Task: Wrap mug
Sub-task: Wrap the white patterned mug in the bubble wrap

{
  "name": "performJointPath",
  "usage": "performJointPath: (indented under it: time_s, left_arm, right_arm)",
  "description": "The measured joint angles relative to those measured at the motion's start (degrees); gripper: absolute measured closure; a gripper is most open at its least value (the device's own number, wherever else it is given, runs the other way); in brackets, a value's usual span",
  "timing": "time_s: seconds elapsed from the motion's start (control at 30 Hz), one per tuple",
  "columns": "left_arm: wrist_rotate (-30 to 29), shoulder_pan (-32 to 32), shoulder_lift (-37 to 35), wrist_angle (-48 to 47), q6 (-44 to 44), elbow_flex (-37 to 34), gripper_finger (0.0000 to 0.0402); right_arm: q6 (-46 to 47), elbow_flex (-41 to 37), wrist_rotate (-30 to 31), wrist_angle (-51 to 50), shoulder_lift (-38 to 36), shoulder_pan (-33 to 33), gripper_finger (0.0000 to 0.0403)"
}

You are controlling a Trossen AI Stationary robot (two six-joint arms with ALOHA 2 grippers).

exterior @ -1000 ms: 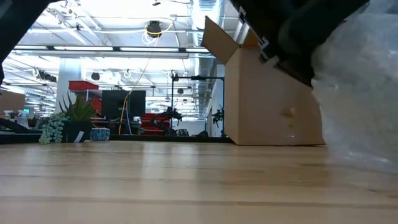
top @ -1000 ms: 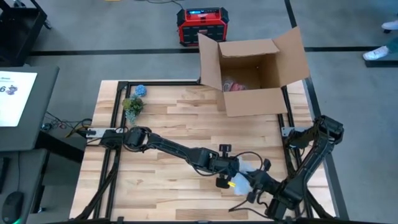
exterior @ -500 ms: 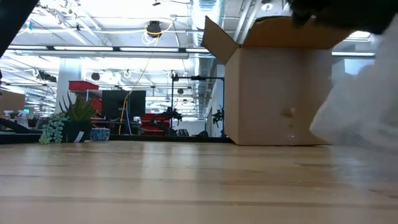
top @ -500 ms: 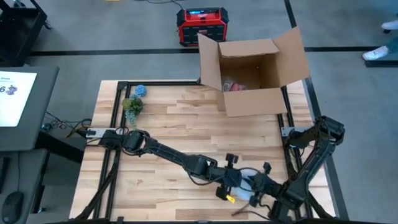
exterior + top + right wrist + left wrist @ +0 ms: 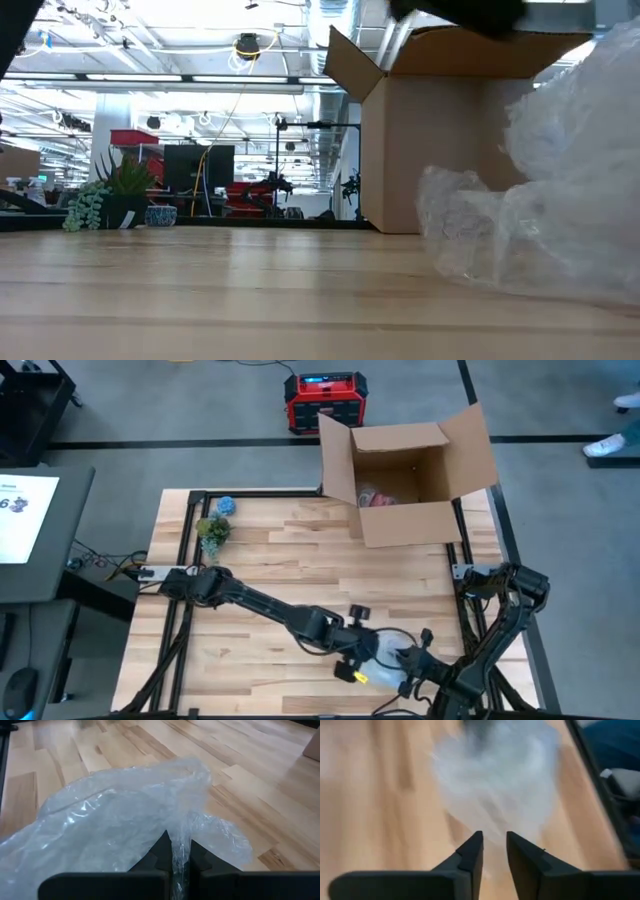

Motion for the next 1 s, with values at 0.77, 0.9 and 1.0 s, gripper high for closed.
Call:
performJointPath:
  time_s: [0.77, 0.9, 1.0]
  left_arm:
    - [4.2, 0.0, 0.7, 55.7, -12.2, -29.3, 0.0167]
    - [4.9, 0.4, 0.7, 58.1, -12.8, -30.1, 0.0166]
    - [5.0, 0.7, 0.7, 58.9, -14.8, -30.1, 0.0166]
  right_arm:
    - [-7.1, 3.1, -1.3, -0.8, 0.0, 0.2, 0.0387]
    - [-7.0, 3.1, -1.3, -0.8, 0.0, -0.5, 0.0355]
    - [-7.2, 3.1, -1.3, -0.9, 0.0, -1.2, 0.0326]
